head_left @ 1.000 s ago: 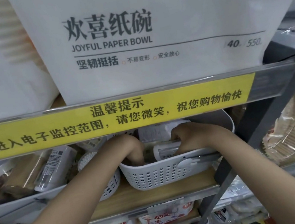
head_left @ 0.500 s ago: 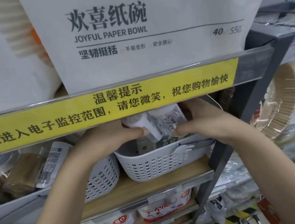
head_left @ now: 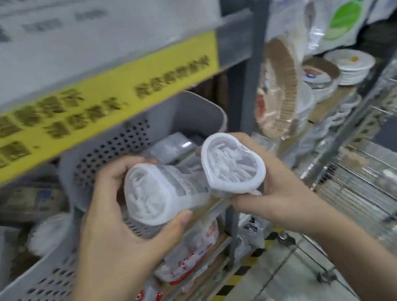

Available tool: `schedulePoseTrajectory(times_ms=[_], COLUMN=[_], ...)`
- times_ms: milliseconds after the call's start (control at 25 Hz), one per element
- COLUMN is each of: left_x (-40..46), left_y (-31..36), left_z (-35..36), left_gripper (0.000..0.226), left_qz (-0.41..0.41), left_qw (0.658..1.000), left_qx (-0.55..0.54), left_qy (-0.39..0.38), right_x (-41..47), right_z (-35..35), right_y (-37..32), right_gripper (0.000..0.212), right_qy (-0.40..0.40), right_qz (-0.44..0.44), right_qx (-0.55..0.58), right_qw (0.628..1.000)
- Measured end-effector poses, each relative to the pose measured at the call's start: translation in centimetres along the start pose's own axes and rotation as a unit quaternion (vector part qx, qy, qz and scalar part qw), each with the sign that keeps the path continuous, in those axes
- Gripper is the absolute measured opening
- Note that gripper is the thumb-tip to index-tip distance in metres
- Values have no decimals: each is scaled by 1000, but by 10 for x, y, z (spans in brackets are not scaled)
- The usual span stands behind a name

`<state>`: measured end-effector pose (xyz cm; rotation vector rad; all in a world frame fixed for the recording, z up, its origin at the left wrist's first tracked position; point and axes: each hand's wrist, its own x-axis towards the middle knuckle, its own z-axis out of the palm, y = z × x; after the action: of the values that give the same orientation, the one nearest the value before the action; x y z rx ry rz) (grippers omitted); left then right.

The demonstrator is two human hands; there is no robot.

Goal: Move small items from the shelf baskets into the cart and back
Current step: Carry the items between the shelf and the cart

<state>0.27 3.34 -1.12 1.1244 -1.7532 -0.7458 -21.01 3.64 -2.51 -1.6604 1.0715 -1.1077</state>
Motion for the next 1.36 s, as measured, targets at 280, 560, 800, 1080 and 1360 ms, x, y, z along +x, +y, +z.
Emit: schedulePoseTrajectory(times_ms=[280,560,800,1080,1360], left_x=[-4,13,12,39,94], left_y=[9,23,29,7,-29], left_z=[104,250,355,444,534], left_gripper=[66,71,70,67,46], left_qz=[-32,-31,-67,-138,-169], left_qw=[988,955,916,895,850], left_qx=[-62,-68,-82,-19,18], left_qy=[-134,-286,-388,-423,-498], right_x=[-99,-187,-247,-269,-244], right_z=[-51,-128,-180,-219,-260], right_y=[48,93,138,187,242], right_gripper=[69,71,75,71,53], right_qy=[132,260,332,421,503], right_qz=[116,226,292,353,391], right_qx=[79,163,179,209,201], right_qw=[981,924,879,809,744])
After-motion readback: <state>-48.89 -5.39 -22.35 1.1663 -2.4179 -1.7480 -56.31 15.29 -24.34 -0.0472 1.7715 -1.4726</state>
